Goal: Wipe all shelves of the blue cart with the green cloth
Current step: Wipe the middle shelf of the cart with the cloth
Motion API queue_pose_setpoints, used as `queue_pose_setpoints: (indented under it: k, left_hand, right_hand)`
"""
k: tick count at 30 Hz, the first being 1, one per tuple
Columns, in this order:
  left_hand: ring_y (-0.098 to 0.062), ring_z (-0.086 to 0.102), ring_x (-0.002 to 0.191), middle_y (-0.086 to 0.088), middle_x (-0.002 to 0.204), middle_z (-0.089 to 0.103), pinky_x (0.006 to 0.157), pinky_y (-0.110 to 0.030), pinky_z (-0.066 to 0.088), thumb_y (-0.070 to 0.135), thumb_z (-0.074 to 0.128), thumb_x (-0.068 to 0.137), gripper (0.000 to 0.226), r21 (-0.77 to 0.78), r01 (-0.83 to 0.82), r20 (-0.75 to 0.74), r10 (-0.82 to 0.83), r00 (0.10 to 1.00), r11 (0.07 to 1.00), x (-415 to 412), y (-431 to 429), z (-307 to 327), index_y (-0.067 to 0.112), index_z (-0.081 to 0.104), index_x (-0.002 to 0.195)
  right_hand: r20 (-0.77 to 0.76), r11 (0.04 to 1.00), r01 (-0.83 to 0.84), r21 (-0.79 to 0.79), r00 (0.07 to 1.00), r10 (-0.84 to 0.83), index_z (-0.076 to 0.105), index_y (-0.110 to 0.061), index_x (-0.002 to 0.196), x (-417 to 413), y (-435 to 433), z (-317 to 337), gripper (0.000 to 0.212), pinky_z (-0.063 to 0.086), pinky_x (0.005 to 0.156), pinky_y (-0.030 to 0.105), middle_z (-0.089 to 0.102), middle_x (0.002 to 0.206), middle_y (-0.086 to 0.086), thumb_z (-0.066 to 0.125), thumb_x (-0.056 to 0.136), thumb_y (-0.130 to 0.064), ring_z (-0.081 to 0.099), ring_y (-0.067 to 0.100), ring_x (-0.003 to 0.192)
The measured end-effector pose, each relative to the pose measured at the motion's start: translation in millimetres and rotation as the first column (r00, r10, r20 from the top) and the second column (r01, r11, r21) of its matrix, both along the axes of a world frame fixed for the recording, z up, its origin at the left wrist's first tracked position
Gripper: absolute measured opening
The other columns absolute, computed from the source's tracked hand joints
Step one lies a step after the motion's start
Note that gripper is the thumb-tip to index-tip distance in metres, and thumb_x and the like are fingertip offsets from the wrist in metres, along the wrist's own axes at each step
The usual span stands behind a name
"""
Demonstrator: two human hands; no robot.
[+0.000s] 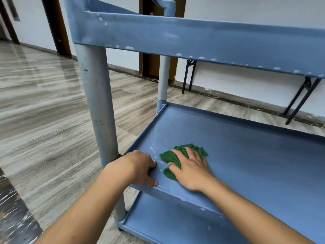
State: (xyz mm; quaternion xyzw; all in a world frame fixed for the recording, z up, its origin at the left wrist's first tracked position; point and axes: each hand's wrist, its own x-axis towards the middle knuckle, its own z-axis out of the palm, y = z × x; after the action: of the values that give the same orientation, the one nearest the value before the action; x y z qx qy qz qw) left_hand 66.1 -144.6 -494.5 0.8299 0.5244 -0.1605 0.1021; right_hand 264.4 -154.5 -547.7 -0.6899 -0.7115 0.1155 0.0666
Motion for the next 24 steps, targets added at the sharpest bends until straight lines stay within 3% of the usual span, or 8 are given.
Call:
queue_pose_setpoints:
  k: [4,9,15,20,24]
  left_hand:
    - [-0.024,0.054,0.112,0.0,0.125,0.057,0.087,-0.038,0.05,0.069,0.057,0.078,0.069,0.015,-0.009,-0.01,0.009,1.0,1.0,-0.8,-1.4,-0.2,0.036,0.047,0.137]
    - [-0.023,0.045,0.124,0.004,0.142,0.046,0.095,-0.037,0.045,0.067,0.055,0.081,0.076,0.019,-0.01,0.008,0.01,1.0,1.0,-1.0,-1.5,0.7,0.04,0.031,0.147]
    - [-0.024,0.041,0.127,0.006,0.148,0.036,0.1,-0.037,0.04,0.067,0.055,0.081,0.077,0.022,0.027,0.038,-0.028,0.999,0.999,-5.1,5.1,-4.5,0.045,0.021,0.147]
    - [-0.026,0.029,0.138,0.011,0.16,0.011,0.108,-0.044,0.033,0.071,0.047,0.084,0.078,-0.02,0.027,0.027,-0.026,0.999,0.999,-8.0,12.9,-14.3,0.055,0.0,0.144]
    - [-0.021,0.02,0.142,0.02,0.159,0.008,0.108,-0.045,0.031,0.074,0.044,0.084,0.075,0.008,-0.014,0.094,0.013,0.996,1.0,-7.8,9.0,-17.4,0.059,-0.005,0.139]
  right_hand:
    - [0.007,0.997,0.077,0.02,0.997,-0.077,0.029,-0.044,0.152,7.9,69.7,-1.6,0.061,0.018,0.121,0.051,0.027,0.16,0.009,0.031,0.094,-0.065,0.027,0.03,0.147]
    - [-0.009,0.987,0.156,0.032,0.988,-0.156,0.031,-0.043,0.151,22.0,152.4,-3.3,0.063,0.016,0.121,0.056,0.025,0.163,0.013,0.029,0.091,-0.064,0.025,0.034,0.148]
    - [0.009,0.98,0.196,0.019,0.98,-0.197,0.03,-0.036,0.153,35.5,233.0,-0.9,0.068,0.016,0.12,0.06,0.02,0.165,0.017,0.027,0.091,-0.064,0.023,0.039,0.15]
    - [0.023,0.972,0.23,0.036,0.973,-0.231,0.027,-0.033,0.157,40.1,282.6,5.1,0.067,0.017,0.121,0.06,0.019,0.166,0.016,0.028,0.096,-0.061,0.022,0.039,0.15]
    - [0.051,0.952,0.296,0.081,0.952,-0.301,0.031,-0.031,0.155,33.1,302.4,3.8,0.066,0.02,0.119,0.06,0.019,0.163,0.017,0.027,0.097,-0.061,0.02,0.04,0.149]
